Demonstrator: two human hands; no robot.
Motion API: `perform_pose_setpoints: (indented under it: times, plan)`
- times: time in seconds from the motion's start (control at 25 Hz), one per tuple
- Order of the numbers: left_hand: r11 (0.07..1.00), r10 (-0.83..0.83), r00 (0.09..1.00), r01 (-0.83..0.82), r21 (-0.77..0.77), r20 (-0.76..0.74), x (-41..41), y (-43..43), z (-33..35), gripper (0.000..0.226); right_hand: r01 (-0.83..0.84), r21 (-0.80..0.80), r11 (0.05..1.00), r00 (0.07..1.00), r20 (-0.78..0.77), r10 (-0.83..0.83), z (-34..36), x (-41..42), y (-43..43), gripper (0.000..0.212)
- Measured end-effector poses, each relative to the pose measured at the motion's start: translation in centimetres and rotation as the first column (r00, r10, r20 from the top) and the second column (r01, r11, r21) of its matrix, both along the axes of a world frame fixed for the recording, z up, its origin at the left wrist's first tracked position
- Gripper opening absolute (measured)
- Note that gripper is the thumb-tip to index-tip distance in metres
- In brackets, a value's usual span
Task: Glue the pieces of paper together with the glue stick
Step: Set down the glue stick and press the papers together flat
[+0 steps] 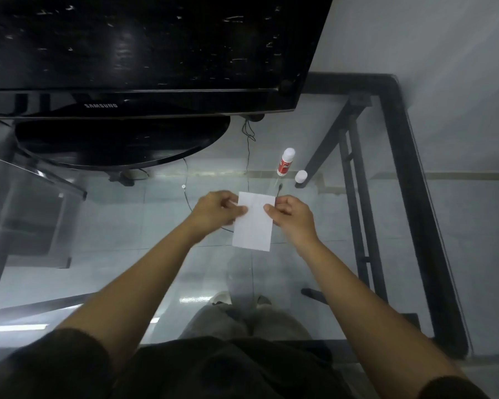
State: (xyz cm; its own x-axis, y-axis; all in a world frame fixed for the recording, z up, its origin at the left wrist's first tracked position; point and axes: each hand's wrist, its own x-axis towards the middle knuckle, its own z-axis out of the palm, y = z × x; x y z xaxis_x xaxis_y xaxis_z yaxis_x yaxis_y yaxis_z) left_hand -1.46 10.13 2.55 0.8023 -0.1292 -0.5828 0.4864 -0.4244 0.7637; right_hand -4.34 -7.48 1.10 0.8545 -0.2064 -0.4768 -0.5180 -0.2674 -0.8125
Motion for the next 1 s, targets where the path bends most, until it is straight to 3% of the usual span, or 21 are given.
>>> perform_pose_setpoints:
  times: [0.2, 0.48, 1.0]
  plan:
    - [0.978, 0.209, 0.977, -0.208, 0.031, -0.044, -1.7, -0.7, -2.1, 0.004, 0.03, -0.133, 0.991, 0.999, 0.022, -0.028, -1.7, -0.1, 0.8, 0.022]
    - [0.961, 0.107, 0.989, -0.128, 0.245, 0.099, -0.5, -1.4, -2.9, 0.018, 0.047, -0.162, 0.986, 0.999, -0.014, -0.05, -2.3, 1.2, 1.2, 0.031]
    - [0.934, 0.085, 0.995, -0.1, 0.344, 0.058, 0.3, -1.9, -3.8, 0.021, 0.041, -0.239, 0.97, 0.998, -0.032, -0.05, -2.7, 1.7, 1.6, 0.03]
